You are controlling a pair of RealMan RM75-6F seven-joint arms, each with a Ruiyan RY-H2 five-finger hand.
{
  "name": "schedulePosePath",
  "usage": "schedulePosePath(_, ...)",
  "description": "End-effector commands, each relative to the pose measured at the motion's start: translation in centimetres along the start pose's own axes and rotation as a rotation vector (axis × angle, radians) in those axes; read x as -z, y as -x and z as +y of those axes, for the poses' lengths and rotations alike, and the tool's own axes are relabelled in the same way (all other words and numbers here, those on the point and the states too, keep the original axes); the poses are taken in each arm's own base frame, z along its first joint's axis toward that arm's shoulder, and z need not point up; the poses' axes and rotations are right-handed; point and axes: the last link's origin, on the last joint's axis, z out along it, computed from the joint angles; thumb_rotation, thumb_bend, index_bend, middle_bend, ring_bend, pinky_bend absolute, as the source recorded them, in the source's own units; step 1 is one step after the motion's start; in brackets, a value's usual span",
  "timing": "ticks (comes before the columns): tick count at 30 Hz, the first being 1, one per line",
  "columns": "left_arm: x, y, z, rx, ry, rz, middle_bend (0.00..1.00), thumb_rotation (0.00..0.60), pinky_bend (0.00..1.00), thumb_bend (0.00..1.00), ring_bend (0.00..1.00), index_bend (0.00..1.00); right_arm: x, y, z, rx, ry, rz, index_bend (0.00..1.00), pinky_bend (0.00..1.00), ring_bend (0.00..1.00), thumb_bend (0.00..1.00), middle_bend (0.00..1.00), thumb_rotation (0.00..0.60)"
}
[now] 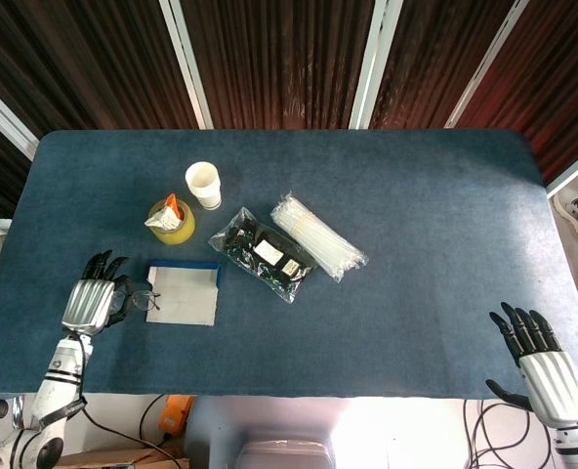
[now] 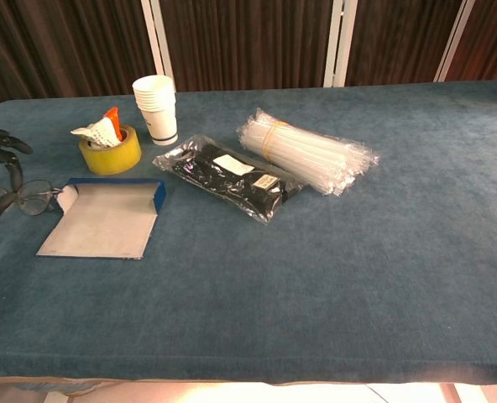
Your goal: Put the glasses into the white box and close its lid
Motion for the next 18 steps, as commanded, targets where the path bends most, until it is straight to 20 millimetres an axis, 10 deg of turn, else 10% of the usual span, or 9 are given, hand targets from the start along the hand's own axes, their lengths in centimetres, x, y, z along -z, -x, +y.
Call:
schedulePosePath(1, -1.7, 0.4, 3.4, -0.005, 0.063, 0.013, 0.17, 0.600, 0.08, 0.59, 0.02, 0.77, 0.0, 0.0, 0.0, -0.004, -0.002, -0.002, 0.00, 0.00, 0.00, 0.28, 0.00, 0.600)
schedulePosePath(18, -8.0, 4.1, 7.3, -0.056, 0.020, -0.042, 0.17, 0.600, 0.06, 0.47, 0.02, 0.76, 0.0, -0.4, 0.6, -0.013, 0.001, -0.011, 0.00, 0.00, 0.00, 0.28, 0.00, 0.600)
